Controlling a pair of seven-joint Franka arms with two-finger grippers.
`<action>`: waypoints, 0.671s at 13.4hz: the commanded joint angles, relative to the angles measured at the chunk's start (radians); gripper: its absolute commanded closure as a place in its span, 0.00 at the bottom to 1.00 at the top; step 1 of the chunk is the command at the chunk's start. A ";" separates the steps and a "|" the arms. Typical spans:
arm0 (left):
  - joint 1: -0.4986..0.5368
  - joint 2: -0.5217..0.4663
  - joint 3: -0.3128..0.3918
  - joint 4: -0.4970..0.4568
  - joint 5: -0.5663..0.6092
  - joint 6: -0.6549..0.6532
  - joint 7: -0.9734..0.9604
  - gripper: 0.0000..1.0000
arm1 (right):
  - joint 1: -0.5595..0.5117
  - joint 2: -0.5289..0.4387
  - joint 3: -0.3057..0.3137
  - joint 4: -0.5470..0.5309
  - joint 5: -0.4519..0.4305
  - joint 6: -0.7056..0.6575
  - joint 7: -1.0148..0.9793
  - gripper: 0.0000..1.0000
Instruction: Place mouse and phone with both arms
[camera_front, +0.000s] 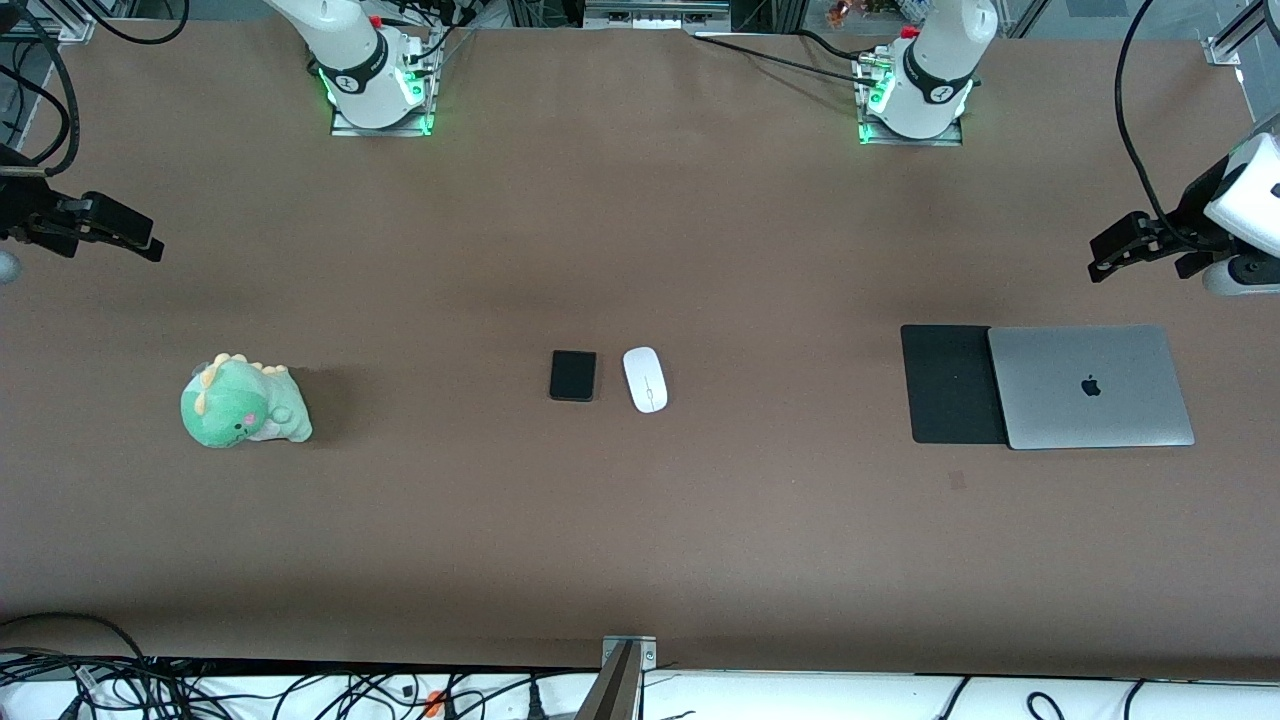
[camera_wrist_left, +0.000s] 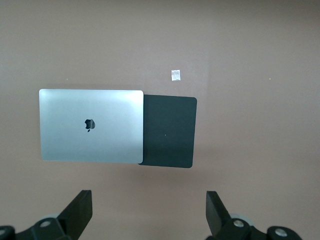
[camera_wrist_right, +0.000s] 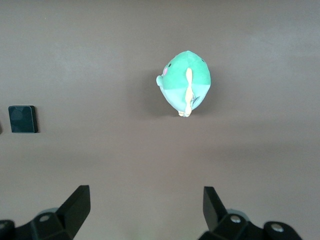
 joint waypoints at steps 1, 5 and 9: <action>0.012 0.015 -0.005 0.031 -0.019 -0.026 0.016 0.00 | -0.021 0.002 0.021 0.015 -0.009 -0.017 -0.001 0.00; 0.012 0.017 -0.005 0.034 -0.021 -0.029 -0.004 0.00 | -0.021 0.002 0.021 0.014 -0.011 -0.017 0.000 0.00; 0.014 0.015 -0.003 0.034 -0.021 -0.055 -0.007 0.00 | -0.021 0.002 0.021 0.012 -0.010 -0.017 0.003 0.00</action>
